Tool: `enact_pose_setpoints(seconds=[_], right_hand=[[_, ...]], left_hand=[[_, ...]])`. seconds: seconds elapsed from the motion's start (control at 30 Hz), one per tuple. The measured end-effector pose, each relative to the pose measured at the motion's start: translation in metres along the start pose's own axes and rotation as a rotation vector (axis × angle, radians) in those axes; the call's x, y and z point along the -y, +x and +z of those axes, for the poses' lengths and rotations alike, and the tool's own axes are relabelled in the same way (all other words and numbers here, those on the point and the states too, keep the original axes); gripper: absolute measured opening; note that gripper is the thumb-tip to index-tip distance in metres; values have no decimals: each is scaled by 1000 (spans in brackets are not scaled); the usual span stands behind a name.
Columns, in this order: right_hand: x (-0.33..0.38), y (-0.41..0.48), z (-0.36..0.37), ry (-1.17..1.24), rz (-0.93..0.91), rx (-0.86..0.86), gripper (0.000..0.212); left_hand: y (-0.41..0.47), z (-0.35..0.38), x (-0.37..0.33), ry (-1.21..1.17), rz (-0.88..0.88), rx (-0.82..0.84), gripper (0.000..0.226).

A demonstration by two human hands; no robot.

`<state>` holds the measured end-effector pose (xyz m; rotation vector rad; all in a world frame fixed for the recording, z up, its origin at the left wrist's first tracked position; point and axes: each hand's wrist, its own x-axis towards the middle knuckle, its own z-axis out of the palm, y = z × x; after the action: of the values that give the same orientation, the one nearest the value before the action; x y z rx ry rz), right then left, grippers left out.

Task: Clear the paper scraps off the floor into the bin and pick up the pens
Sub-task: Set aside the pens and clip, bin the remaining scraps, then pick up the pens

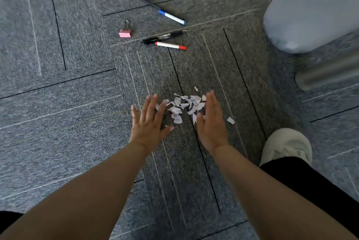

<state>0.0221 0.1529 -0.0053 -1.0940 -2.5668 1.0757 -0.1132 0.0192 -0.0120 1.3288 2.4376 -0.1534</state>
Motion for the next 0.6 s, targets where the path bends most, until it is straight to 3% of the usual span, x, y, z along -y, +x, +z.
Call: enact_pose_setpoints(seconds=[0.1, 0.17, 0.2, 0.33, 0.43, 0.53, 0.6], right_hand=[[-18, -5, -4, -95, 302, -151, 63], [-25, -12, -5, -150, 510, -148, 67], [-26, -14, -4, -157, 526, -126, 68], [-11, -9, 4, -46, 222, 62, 65], [5, 3, 9, 29, 7, 127, 62], [5, 6, 5, 52, -1, 19, 66], [-9, -1, -2, -60, 3, 56, 80]], left_hand=[[-5, -5, 5, -56, -40, 5, 79], [-13, 1, 5, -48, -25, 53, 84], [-14, 4, 4, -56, -29, 72, 86], [0, 5, -6, -123, -54, 87, 82], [15, -5, -15, -258, 60, 57, 77], [14, -8, -13, -258, 146, 35, 85], [7, -5, -7, -164, 167, 52, 96]])
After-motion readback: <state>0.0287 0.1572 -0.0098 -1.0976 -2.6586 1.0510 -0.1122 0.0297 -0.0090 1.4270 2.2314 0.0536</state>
